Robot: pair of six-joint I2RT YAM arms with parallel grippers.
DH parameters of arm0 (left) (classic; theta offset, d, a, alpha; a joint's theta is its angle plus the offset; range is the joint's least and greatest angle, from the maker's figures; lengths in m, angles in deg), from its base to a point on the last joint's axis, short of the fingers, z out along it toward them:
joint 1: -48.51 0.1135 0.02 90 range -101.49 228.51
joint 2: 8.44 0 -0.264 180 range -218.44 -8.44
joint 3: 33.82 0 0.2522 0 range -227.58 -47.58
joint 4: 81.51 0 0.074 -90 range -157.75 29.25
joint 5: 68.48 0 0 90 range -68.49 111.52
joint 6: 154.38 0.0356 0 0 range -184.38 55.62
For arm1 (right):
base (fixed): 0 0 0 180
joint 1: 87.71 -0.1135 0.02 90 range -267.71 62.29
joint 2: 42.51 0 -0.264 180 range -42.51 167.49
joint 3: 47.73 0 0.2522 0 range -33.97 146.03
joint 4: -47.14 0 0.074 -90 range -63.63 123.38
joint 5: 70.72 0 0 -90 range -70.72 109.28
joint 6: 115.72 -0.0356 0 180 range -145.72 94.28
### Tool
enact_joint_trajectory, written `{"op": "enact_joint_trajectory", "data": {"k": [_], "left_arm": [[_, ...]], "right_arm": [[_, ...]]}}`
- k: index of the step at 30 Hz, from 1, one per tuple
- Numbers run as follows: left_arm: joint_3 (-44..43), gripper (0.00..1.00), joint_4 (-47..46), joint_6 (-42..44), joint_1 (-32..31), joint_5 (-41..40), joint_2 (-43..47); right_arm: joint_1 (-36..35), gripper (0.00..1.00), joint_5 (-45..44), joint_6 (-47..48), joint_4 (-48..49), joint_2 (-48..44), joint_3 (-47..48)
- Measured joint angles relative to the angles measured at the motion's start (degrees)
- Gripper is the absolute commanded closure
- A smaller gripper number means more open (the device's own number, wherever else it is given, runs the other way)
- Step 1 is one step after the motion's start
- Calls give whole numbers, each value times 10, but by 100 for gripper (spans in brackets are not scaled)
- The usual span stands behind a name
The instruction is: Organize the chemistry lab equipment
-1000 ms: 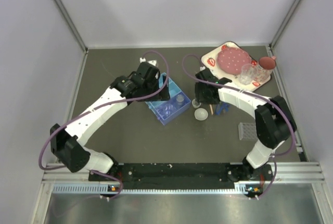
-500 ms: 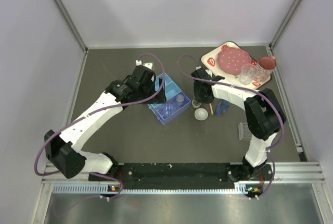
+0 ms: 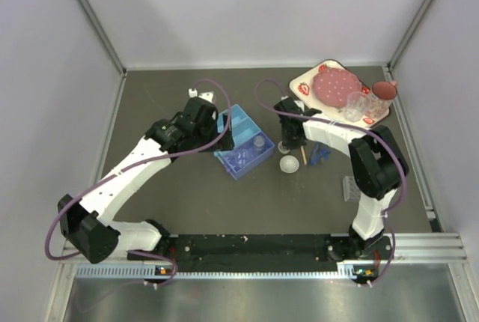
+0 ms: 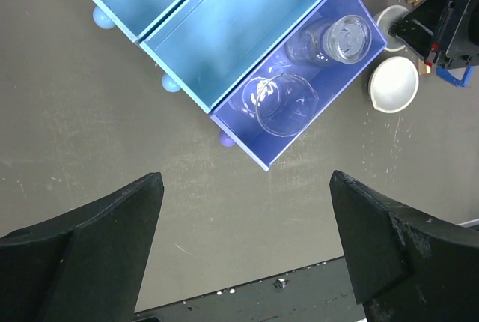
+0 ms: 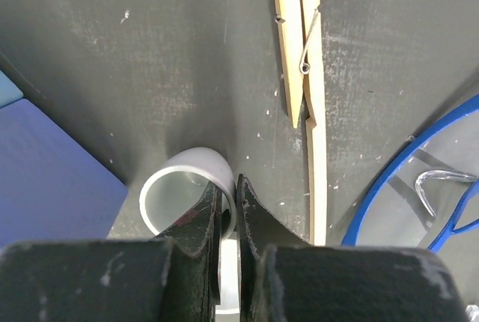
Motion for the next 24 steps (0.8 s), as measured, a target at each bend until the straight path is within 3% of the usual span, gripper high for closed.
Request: {"op": "enact_joint_trajectory", "data": {"k": [5, 17, 24], "left_arm": [[3, 1, -1, 1, 3, 0, 4], [9, 1, -5, 13, 6, 0, 33], [29, 1, -8, 14, 8, -1, 66]], "right_arm": [[-1, 100, -21, 10, -36, -2, 24], [-26, 100, -49, 56, -96, -28, 239], [-62, 100, -21, 61, -118, 26, 326]]}}
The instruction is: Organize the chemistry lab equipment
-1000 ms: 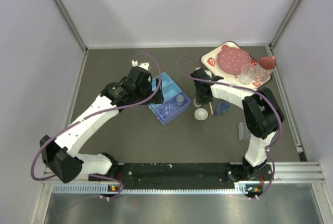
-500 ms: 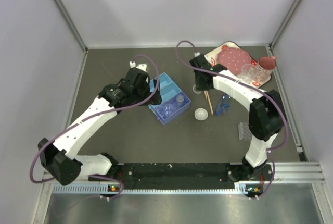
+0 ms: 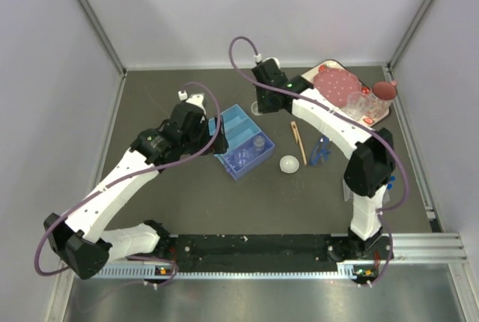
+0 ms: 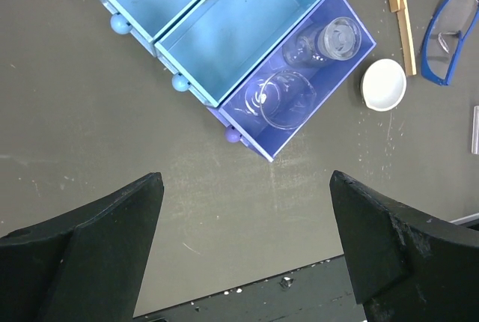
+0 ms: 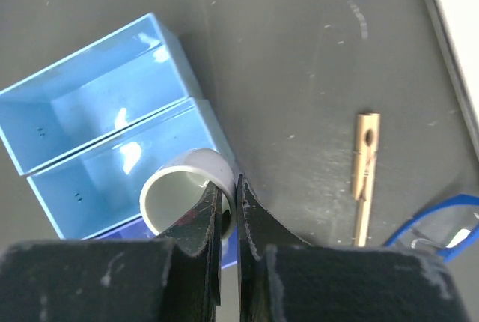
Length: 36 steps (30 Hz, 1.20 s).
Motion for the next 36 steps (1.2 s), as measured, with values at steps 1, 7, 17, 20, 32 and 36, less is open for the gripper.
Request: {"op": "enact_joint_trajectory", "data": {"k": [1, 7, 17, 20, 32, 36], "left_arm": [[3, 1, 0, 0, 1, 0, 5], [9, 1, 2, 7, 5, -12, 42], [9, 1, 29, 24, 10, -42, 100], [9, 1, 31, 26, 10, -45, 110], [9, 1, 39, 26, 10, -47, 114], [9, 1, 41, 26, 10, -47, 114]], "right_arm": [[-7, 100, 5, 0, -3, 13, 9], [-37, 100, 30, -1, -19, 73, 30], [-42, 100, 49, -7, -32, 117, 50], [-43, 100, 52, -8, -30, 133, 63], [-45, 100, 61, -17, -30, 196, 73], [-45, 100, 63, -17, -25, 202, 76]]}}
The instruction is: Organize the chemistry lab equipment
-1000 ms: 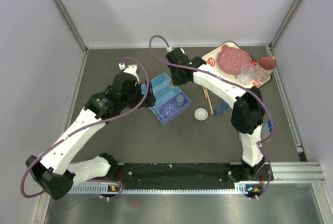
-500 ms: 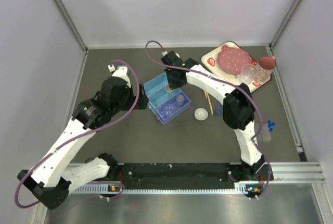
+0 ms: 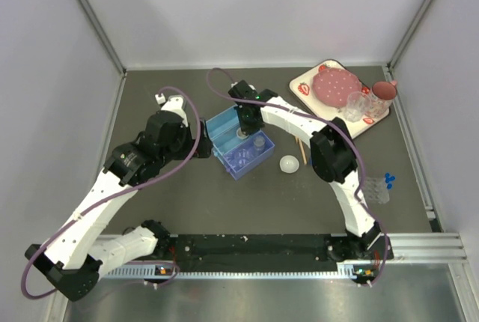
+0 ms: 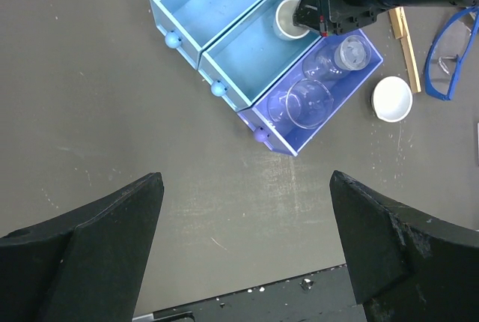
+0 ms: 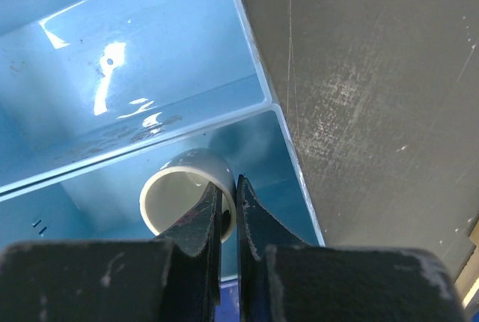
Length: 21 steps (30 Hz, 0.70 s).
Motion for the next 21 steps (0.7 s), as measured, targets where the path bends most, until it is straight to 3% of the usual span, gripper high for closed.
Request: {"op": "enact_joint_trajectory", "data": {"k": [9, 16, 21], "left_arm": [[7, 1, 2, 0, 0, -2, 0], [7, 1, 2, 0, 0, -2, 0], [7, 1, 2, 0, 1, -2, 0]], "right_arm": [[0, 100, 2, -3, 19, 29, 0], [0, 83, 1, -4, 22, 32, 0], [0, 81, 0, -4, 24, 32, 0]]}}
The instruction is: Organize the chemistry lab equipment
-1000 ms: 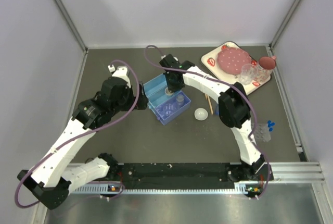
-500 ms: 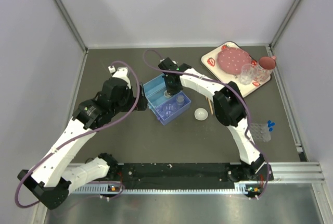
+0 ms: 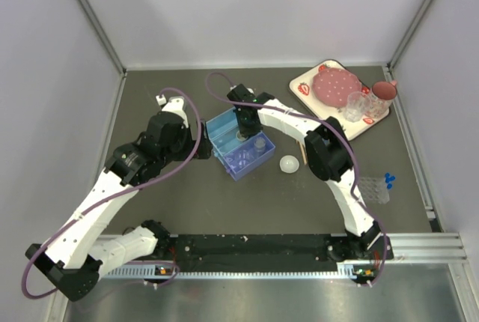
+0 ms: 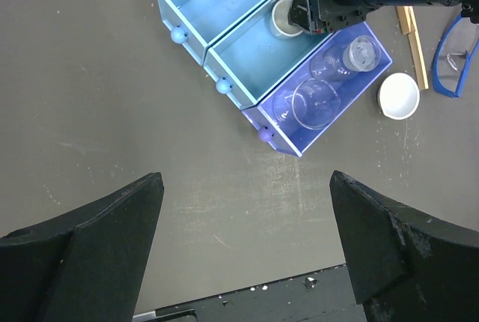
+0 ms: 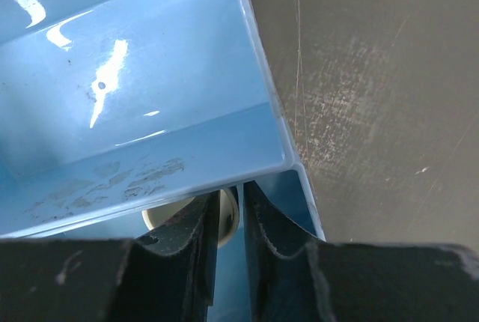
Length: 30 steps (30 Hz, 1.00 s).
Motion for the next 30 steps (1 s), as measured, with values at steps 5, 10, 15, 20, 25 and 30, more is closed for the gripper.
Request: {"op": "enact_joint_trajectory", "data": {"k": [5, 10, 15, 20, 25, 30], "left_arm": [[2, 1, 0, 0, 1, 0, 0], [2, 1, 0, 0, 1, 0, 0], [7, 1, -1, 0, 1, 0, 0], [9, 1, -2, 0, 1, 2, 0], [9, 1, -5, 0, 1, 2, 0], [9, 1, -6, 0, 1, 3, 0]], "right_arm": [[0, 81, -3, 1, 0, 0, 0], [0, 81, -11, 5, -5, -5, 0], [0, 81, -25, 11, -21, -39, -1], [0, 78, -35, 14, -28, -97, -2], [-1, 78, -45, 16, -31, -165, -14], [-4, 78, -65, 16, -37, -249, -78]]}}
